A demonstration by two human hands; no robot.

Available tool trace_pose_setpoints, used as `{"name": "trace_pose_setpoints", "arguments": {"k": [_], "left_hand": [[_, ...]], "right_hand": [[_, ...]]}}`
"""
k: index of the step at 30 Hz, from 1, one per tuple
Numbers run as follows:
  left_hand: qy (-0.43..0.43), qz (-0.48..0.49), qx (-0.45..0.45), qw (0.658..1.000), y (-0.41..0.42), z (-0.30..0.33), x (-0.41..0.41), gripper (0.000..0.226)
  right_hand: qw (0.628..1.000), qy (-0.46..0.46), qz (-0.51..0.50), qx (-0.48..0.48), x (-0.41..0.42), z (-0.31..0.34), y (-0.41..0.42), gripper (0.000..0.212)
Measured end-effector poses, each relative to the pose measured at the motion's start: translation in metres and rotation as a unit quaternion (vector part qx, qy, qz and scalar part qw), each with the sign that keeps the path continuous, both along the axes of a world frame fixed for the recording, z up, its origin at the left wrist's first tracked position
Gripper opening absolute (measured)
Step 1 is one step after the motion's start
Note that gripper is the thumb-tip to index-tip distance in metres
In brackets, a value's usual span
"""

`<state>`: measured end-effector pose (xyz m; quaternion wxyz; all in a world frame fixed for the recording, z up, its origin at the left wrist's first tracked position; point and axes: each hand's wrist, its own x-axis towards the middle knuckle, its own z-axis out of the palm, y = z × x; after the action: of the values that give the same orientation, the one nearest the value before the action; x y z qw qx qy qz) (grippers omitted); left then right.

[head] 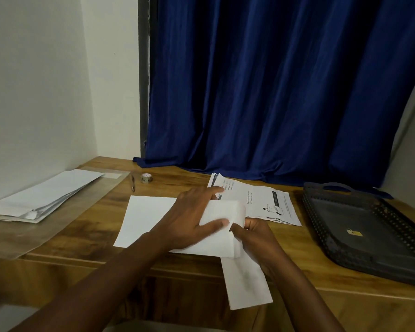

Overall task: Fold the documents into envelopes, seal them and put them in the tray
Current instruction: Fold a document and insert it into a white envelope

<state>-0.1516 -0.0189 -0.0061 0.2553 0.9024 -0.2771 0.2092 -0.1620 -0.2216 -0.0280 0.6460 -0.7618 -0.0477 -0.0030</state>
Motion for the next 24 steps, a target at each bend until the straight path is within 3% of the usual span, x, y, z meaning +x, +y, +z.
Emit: {"name": "trace_pose_setpoints", "arguments": {"k": [3, 5, 13, 17, 22, 24], "left_hand": [[0.023, -0.010, 0.101, 0.995, 0.002, -0.006, -0.003, 0.116], [0.003, -0.009, 0.120, 0.993, 0.002, -0.015, -0.003, 0.124], [-0.076, -0.021, 0.132, 0.988, 0.000, -0.025, 0.001, 0.113], [-0.083, -0.029, 0.128, 0.988, 0.003, -0.027, 0.004, 0.109], [-0.089, -0.007, 0.117, 0.989, 0.007, -0.035, 0.005, 0.105], [-0.095, 0.019, 0.106, 0.990, 0.010, -0.035, 0.005, 0.105]], "right_hand": [[0.999, 0.011, -0.030, 0.004, 0.002, -0.005, -0.001, 0.016], [0.999, 0.014, -0.038, 0.012, 0.002, -0.006, -0.001, 0.017], [0.997, 0.035, -0.041, -0.059, 0.008, -0.006, 0.004, 0.032], [0.999, 0.009, -0.044, -0.026, 0.007, -0.014, 0.000, 0.012], [0.998, -0.014, -0.048, -0.029, 0.011, -0.025, -0.011, 0.019], [0.998, -0.024, -0.049, -0.014, 0.010, -0.025, -0.017, 0.013]]}}
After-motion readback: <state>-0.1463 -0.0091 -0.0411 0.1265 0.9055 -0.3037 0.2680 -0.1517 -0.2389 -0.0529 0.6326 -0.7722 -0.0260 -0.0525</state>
